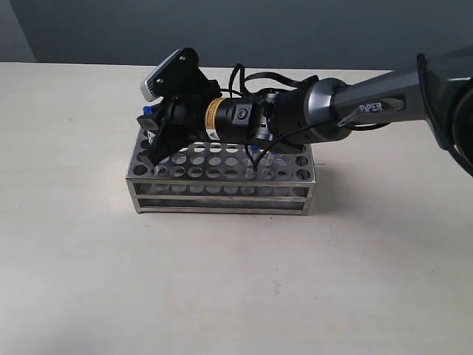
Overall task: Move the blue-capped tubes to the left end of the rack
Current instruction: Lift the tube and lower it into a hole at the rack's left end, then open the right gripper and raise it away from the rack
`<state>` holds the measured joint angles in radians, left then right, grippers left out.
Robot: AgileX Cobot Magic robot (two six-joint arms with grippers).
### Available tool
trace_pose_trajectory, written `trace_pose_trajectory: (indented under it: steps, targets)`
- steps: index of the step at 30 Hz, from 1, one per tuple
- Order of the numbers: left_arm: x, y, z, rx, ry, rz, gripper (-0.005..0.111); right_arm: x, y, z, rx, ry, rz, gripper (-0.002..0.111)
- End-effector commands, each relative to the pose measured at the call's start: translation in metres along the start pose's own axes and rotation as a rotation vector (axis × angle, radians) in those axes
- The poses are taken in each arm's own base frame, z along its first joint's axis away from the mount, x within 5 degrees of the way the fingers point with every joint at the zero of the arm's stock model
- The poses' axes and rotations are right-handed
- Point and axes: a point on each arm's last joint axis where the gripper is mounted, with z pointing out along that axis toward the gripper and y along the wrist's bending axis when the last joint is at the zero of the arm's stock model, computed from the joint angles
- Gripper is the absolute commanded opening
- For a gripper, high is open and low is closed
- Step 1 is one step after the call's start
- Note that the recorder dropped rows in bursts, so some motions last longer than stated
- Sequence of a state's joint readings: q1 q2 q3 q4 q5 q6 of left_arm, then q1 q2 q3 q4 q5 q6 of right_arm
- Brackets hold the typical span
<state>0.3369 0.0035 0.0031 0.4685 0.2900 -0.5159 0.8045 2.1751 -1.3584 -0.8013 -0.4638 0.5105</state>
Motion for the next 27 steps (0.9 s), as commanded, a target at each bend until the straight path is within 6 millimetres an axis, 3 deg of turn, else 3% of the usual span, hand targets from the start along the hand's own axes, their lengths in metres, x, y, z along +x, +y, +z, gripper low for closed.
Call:
trace_pose_trajectory:
  steps: [1, 4, 8, 13, 16, 18, 23, 27]
  targets:
    - [-0.001, 0.000, -0.001, -0.001, -0.006, -0.003, 0.001, 0.000, -0.001, 0.000, 0.004, 0.005, 0.005, 0.035]
    - [-0.001, 0.000, -0.001, -0.001, -0.006, -0.003, 0.001, -0.004, -0.002, -0.002, 0.016, 0.008, 0.022, 0.043]
    - [-0.001, 0.000, -0.001, -0.001, -0.006, -0.003, 0.001, -0.030, -0.012, -0.022, 0.121, 0.050, 0.061, 0.045]
    - [-0.001, 0.000, -0.001, -0.001, -0.006, -0.003, 0.001, -0.084, -0.024, -0.076, 0.241, 0.015, 0.009, 0.045]
    - [-0.001, 0.000, -0.001, -0.001, -0.006, -0.003, 0.001, -0.099, -0.020, -0.116, 0.260, -0.028, 0.008, 0.045]
    - [-0.001, 0.000, -0.001, -0.001, -0.005, -0.005, 0.001, -0.097, -0.012, -0.145, 0.268, -0.032, 0.007, 0.045]
    - [-0.001, 0.000, -0.001, -0.001, -0.005, -0.005, 0.001, -0.067, 0.001, -0.205, 0.310, 0.002, 0.051, 0.042]
    - [-0.001, 0.000, -0.001, -0.001, -0.005, -0.005, 0.001, -0.035, 0.007, -0.236, 0.333, -0.051, 0.169, 0.040]
